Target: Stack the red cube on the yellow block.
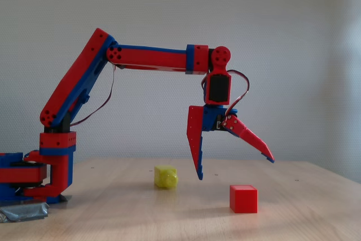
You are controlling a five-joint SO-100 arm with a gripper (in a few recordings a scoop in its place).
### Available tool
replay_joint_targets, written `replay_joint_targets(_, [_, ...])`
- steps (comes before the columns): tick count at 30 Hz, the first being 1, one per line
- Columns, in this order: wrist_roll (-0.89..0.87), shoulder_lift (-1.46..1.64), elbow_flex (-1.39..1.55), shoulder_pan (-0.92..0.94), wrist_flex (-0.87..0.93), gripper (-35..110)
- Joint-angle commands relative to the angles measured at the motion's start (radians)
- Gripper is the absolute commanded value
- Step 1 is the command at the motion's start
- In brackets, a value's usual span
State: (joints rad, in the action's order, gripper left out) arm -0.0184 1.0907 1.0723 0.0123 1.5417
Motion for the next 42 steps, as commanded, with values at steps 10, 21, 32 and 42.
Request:
replay_joint_targets(10, [0.011, -0.026, -0.046, -0.025, -0.031, 59])
replay_joint_targets(21, [0.009, -0.061, 0.015, -0.037, -0.155, 43])
replay_joint_targets(32, [-0.021, -0.015, 0.087, -0.02, -0.218, 24])
replay_joint_targets(42, [-0.028, -0.005, 0.083, -0.009, -0.255, 15])
